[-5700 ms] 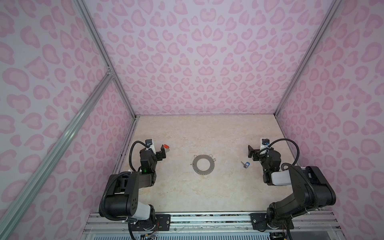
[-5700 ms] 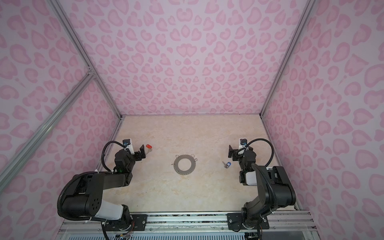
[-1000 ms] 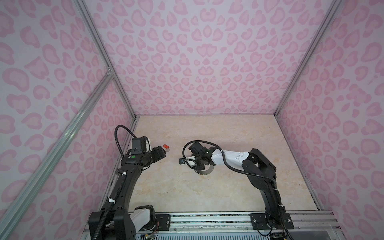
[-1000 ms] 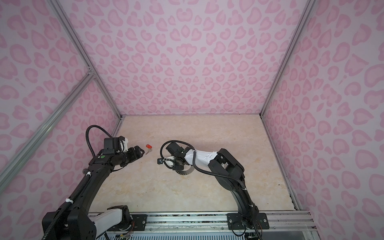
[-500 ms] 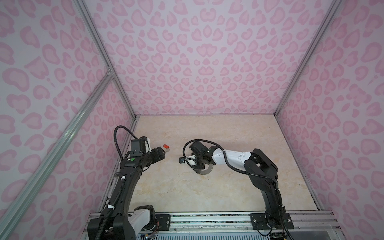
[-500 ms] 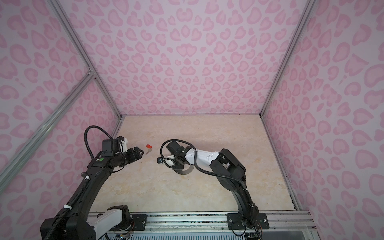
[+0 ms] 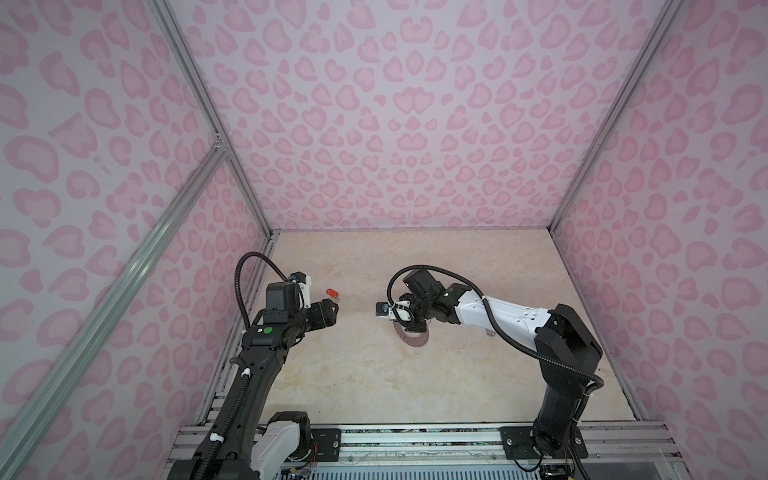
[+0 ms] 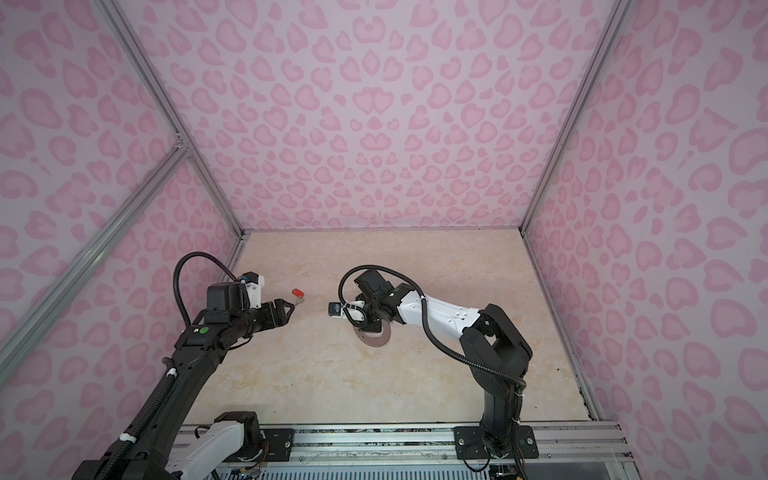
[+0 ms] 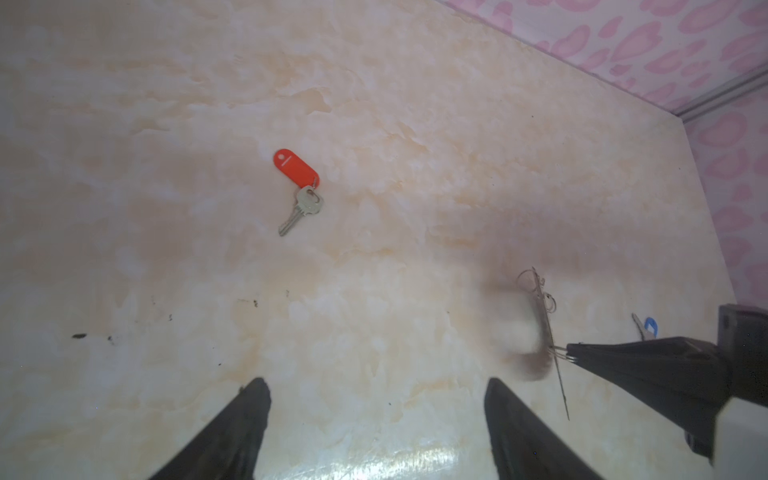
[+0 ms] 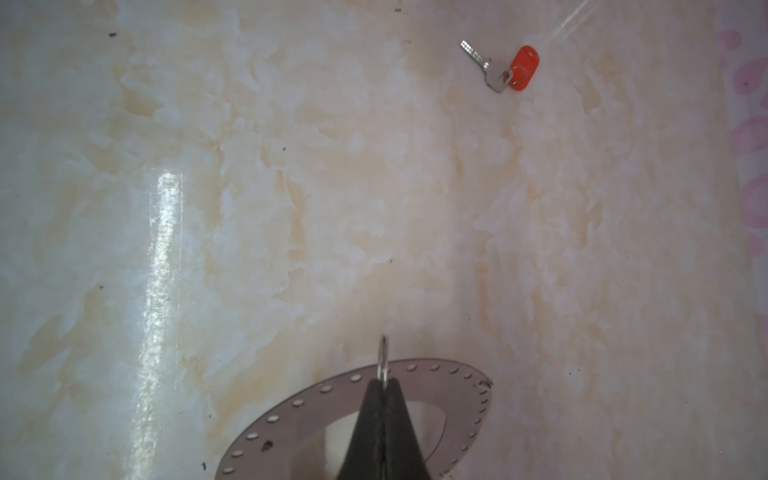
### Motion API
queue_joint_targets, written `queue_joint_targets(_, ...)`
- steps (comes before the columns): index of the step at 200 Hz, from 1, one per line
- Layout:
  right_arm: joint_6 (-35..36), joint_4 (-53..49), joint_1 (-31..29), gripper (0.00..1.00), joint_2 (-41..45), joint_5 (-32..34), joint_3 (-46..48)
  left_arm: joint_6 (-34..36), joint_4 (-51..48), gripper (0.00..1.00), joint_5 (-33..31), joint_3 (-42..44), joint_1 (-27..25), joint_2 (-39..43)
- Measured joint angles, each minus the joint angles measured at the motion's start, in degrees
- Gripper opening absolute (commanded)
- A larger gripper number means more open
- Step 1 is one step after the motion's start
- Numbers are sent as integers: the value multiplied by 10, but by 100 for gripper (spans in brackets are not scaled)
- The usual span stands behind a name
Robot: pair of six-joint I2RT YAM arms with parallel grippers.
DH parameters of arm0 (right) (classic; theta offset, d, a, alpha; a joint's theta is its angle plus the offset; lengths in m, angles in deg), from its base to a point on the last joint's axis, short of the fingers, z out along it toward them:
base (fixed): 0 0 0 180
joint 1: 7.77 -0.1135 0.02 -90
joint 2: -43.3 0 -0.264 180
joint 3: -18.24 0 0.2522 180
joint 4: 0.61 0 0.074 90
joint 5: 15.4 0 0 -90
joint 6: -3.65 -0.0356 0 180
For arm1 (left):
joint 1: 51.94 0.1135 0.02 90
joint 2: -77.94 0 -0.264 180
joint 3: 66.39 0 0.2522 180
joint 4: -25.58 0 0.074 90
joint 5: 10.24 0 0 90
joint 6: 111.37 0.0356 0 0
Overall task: Put the keys on the keyring
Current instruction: 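Lift the silver ring with the right gripper while the left gripper approaches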
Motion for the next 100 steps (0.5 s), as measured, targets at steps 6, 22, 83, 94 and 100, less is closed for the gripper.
queue_joint_targets(6,-2,-3,6,0,8,-10,2,9,0,81,0,-7,-13,-5)
queue_joint_targets(22,-4,-15,22,0,22,-28,5,29,2,80,-4,-19,-42,-3)
queue_joint_targets(83,1,-40,69,0,86,-75,33,176,30,65,-71,-7,-151,64)
queue_joint_targets(94,2,-40,73,0,97,-86,41,206,32,60,-75,2,-164,76)
queue_joint_targets(100,4,-40,75,0,100,-93,45,227,34,58,-74,8,-172,85)
